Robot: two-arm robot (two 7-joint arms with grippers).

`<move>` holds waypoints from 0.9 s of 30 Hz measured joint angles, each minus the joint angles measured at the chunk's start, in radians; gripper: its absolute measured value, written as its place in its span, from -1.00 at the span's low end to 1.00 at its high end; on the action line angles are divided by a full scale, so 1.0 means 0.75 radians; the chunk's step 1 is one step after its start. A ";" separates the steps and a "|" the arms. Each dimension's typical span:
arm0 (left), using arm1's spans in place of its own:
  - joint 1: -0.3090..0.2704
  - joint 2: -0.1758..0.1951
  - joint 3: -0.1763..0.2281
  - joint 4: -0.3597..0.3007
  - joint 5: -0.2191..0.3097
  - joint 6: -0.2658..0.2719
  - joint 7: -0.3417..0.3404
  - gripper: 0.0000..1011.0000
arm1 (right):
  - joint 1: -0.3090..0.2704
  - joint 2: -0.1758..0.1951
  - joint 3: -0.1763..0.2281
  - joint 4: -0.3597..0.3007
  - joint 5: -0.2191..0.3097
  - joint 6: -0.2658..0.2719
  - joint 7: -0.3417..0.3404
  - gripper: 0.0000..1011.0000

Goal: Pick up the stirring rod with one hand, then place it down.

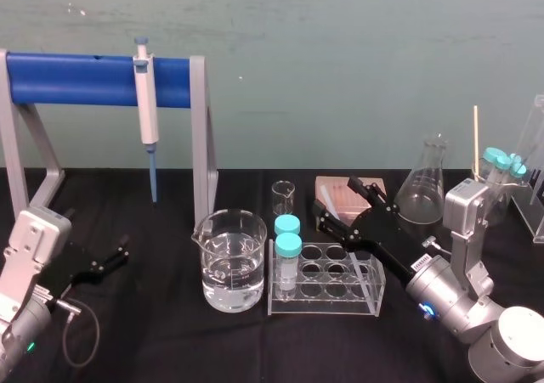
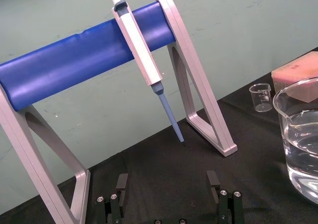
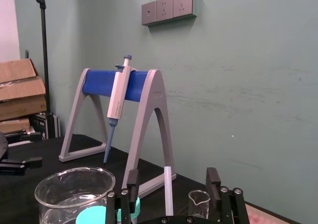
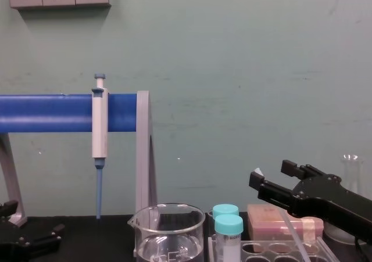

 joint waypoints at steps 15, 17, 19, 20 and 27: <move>0.000 0.000 0.000 0.000 0.000 0.000 0.000 0.98 | -0.019 -0.008 0.021 -0.053 -0.081 -0.062 -0.108 0.98; 0.000 0.000 0.000 0.000 0.000 0.000 0.000 0.98 | -0.026 -0.014 0.033 -0.070 -0.105 -0.079 -0.146 0.98; 0.000 0.000 0.000 0.000 0.000 0.000 0.000 0.98 | -0.039 -0.021 0.054 -0.099 -0.150 -0.090 -0.212 0.98; 0.000 0.000 0.000 0.000 0.000 0.000 0.000 0.98 | -0.045 -0.023 0.061 -0.109 -0.165 -0.090 -0.232 0.98; 0.000 0.000 0.000 0.000 0.000 0.000 0.000 0.98 | -0.104 -0.034 0.150 -0.202 -0.283 0.000 -0.450 0.98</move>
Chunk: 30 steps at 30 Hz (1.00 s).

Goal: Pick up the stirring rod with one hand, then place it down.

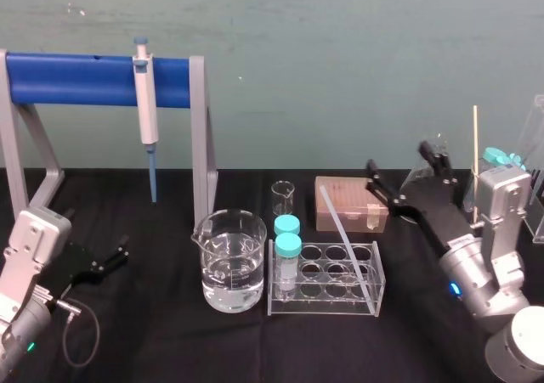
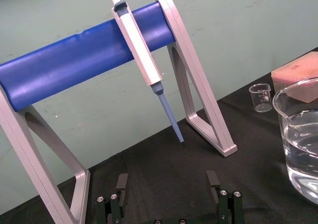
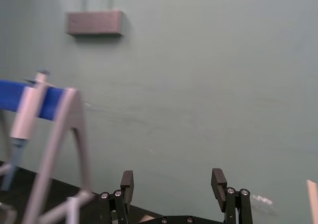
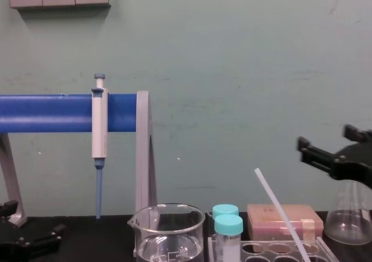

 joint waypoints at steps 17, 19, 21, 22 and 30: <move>0.000 0.000 0.000 0.000 0.000 0.000 0.000 0.98 | -0.153 -0.012 0.108 -0.112 0.042 0.395 -0.029 0.98; 0.000 0.000 0.000 0.000 0.000 0.000 0.000 0.98 | -0.157 -0.016 0.112 -0.113 0.049 0.427 -0.026 0.98; 0.000 0.000 0.000 0.000 0.000 0.000 0.000 0.98 | -0.157 -0.022 0.116 -0.113 0.049 0.438 -0.027 0.98; 0.000 0.000 0.000 0.000 0.000 0.000 0.000 0.98 | -0.157 -0.023 0.117 -0.113 0.049 0.439 -0.028 0.98; 0.000 0.000 0.000 0.000 0.000 0.000 0.000 0.98 | -0.157 -0.023 0.118 -0.112 0.049 0.440 -0.029 0.98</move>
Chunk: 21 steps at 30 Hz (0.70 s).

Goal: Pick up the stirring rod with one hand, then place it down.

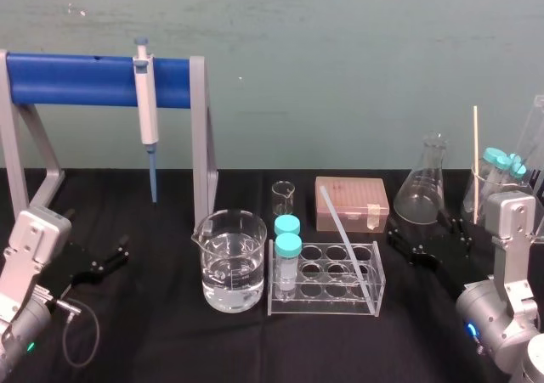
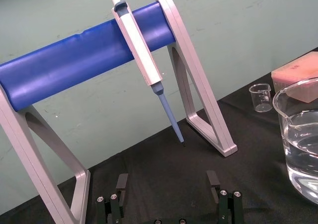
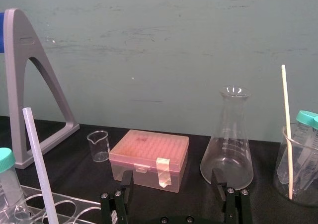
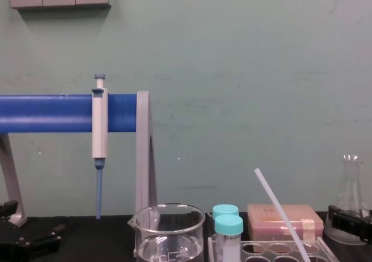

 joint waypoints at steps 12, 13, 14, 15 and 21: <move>0.000 0.000 0.000 0.000 0.000 0.000 0.000 0.98 | -0.001 0.002 -0.001 0.000 -0.001 0.000 -0.001 0.98; 0.000 0.000 0.000 0.000 0.000 0.000 0.000 0.98 | -0.001 0.002 -0.001 0.000 -0.001 0.000 -0.001 0.98; 0.000 0.000 0.000 0.000 0.000 0.000 0.000 0.98 | -0.001 0.002 -0.001 0.000 -0.001 0.000 -0.001 0.98; 0.000 0.000 0.000 0.000 0.000 0.000 0.000 0.98 | -0.001 0.002 -0.001 0.000 -0.001 0.000 -0.001 0.98; 0.000 0.000 0.000 0.000 0.000 0.000 0.000 0.98 | -0.001 0.003 -0.002 0.000 -0.001 0.000 -0.001 0.98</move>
